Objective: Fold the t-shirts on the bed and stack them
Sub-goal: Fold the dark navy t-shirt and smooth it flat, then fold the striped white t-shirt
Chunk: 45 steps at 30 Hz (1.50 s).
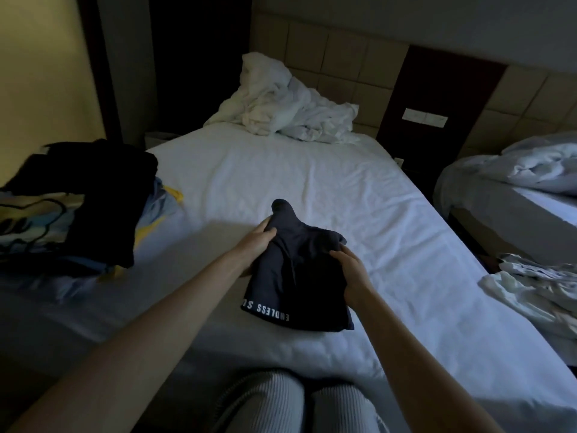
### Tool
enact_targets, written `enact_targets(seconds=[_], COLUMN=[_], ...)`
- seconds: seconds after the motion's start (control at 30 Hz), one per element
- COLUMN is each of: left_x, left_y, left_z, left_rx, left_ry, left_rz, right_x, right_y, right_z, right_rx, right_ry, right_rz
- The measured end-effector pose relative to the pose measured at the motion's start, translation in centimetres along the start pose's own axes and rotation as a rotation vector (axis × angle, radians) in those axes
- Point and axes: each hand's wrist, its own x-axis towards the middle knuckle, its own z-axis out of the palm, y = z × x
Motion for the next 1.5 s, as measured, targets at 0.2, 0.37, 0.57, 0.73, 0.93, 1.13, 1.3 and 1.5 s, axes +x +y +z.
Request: enact_targets(seconds=[0.2, 0.37, 0.57, 0.73, 0.93, 1.13, 1.3, 1.5], left_x=[-1.9, -2.5, -3.6, -6.4, -5.6, -5.9, -5.9, -7.1], left_y=[3.4, 8.4, 16.1, 15.7, 7.1, 2.0, 2.1, 4.6], left_z=[-7.5, -14.7, -27.3, -36.3, -34.9, -33.3, -33.0, -31.8], left_rx=[-0.047, -0.024, 0.23, 0.592, 1.27, 1.441, 1.446, 1.365], left_ry=[0.0, 0.053, 0.319, 0.506, 0.554, 0.655, 0.618, 0.484], left_rz=[-0.02, 0.073, 0.148, -0.141, -0.15, -0.096, -0.139, -0.254], right_x=[-1.0, -1.2, -1.1, 0.0, -1.8, -1.6, -1.4, -1.6], right_y=[-0.7, -2.8, -6.5, -4.6, 1.0, 7.1, 6.8, 4.7], right_z=[7.4, 16.0, 28.5, 36.1, 39.6, 38.7, 38.4, 37.4], right_rx=[0.104, 0.148, 0.152, -0.368, -0.96, -0.933, -0.951, -1.072], right_ry=[-0.071, -0.205, -0.597, -0.671, -0.442, -0.458, -0.472, -0.529], right_rz=[-0.073, -0.141, -0.237, -0.241, -0.491, -0.454, -0.454, -0.411])
